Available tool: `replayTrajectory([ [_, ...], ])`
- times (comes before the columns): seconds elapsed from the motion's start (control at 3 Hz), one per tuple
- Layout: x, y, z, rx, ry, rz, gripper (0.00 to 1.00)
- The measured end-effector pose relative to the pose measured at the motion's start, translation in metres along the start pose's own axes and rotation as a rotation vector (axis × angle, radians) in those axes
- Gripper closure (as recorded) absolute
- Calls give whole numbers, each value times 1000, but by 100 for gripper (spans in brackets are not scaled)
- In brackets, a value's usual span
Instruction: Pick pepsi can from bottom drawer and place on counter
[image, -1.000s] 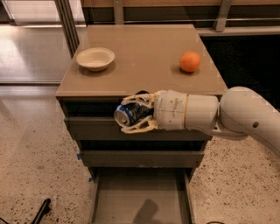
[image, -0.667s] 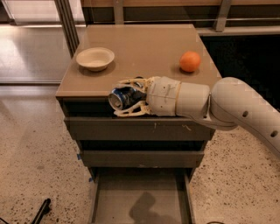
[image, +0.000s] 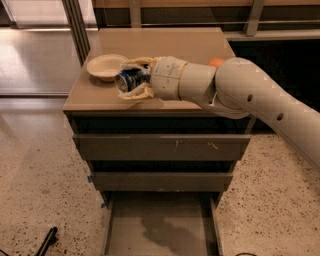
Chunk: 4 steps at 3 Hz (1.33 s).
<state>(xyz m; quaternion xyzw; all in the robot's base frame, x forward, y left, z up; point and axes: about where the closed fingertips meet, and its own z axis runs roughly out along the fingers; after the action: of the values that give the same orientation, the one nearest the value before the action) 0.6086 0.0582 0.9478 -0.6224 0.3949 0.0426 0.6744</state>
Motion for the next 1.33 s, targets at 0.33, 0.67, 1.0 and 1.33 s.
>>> replayTrajectory([
  [0.33, 1, 2, 4, -6, -1, 2, 100],
  [0.67, 1, 8, 3, 27, 4, 7, 100],
  [1.0, 16, 9, -11, 89, 52, -9, 100],
  [1.33, 32, -1, -29, 129, 105, -30, 100],
])
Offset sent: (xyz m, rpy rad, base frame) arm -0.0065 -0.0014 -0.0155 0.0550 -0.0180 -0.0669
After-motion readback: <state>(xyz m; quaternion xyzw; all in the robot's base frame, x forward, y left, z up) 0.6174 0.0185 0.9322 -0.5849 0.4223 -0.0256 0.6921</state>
